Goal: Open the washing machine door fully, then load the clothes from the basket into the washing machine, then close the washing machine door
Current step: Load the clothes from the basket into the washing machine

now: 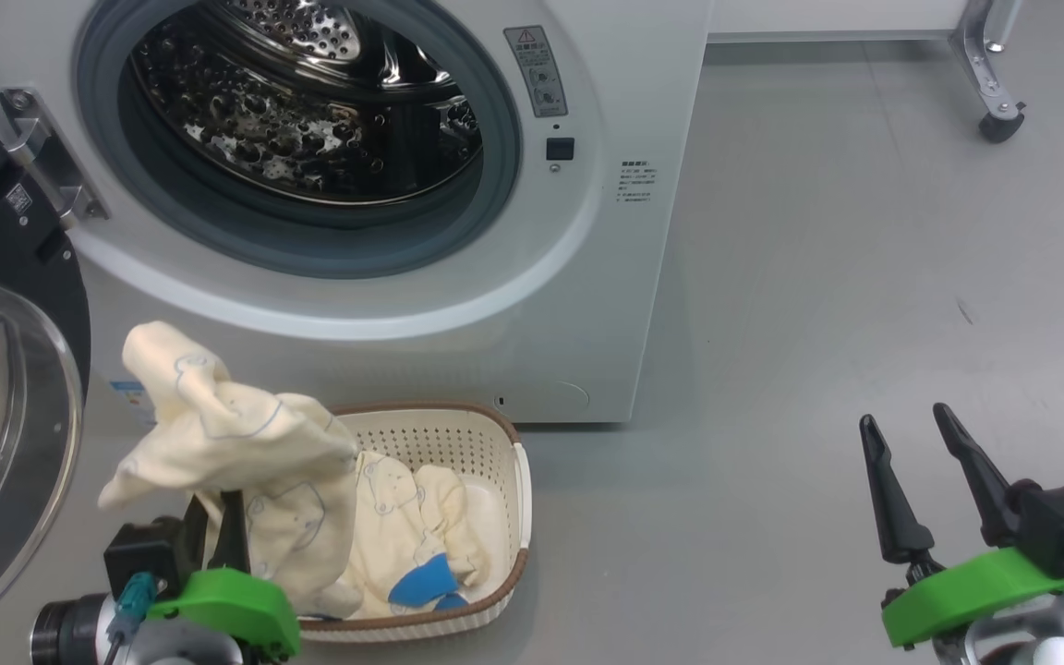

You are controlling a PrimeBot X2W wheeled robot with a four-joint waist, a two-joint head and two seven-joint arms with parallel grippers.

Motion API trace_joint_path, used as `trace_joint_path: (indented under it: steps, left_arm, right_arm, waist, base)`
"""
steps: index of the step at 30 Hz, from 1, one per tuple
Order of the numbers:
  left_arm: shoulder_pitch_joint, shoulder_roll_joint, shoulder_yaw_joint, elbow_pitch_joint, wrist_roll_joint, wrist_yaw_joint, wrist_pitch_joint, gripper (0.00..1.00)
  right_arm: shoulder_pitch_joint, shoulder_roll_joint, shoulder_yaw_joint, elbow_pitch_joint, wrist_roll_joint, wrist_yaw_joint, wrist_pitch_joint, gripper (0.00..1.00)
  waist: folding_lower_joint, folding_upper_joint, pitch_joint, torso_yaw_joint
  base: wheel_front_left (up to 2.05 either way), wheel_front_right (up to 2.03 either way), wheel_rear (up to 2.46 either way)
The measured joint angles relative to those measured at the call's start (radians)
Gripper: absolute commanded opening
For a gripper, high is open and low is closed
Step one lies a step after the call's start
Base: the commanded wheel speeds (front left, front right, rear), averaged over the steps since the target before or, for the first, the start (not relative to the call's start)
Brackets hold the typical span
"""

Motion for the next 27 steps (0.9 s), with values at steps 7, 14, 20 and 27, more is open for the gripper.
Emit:
trace_joint_path:
  steps: [7, 14, 20, 27]
  left_arm:
    - [0.0, 0.004, -0.005, -0.009, -0.006, 0.009, 0.008, 0.0]
    - [-0.005, 0.005, -0.006, -0.004, -0.013, 0.009, 0.009, 0.0]
    - [-0.041, 0.006, -0.005, 0.015, -0.015, 0.007, 0.017, 0.0]
    - [-0.185, 0.011, 0.006, 0.081, -0.035, -0.013, 0.042, 0.0]
  right_arm:
    - [0.0, 0.001, 0.0, 0.0, 0.005, 0.0, 0.0, 1.0]
    - [-0.001, 0.001, 0.005, 0.001, 0.008, 0.0, 0.0, 1.0]
    - [-0.004, 0.001, 0.016, 0.001, 0.014, 0.0, -0.001, 1.0]
    - [-0.054, 0.001, 0.037, 0.003, 0.025, 0.0, -0.014, 1.0]
  waist:
    - [0.0, 0.0, 0.016, -0.004]
    - [0.0, 0.0, 0.028, -0.008]
    - [0.0001, 0.0, 0.054, -0.015]
    - [0.0001, 0.0, 0.121, -0.03]
  base:
    - [0.0, 0.0, 0.0]
    - [0.0, 0.0, 0.0]
    - [0.0, 0.0, 0.0]
    - [0.0, 0.0, 0.0]
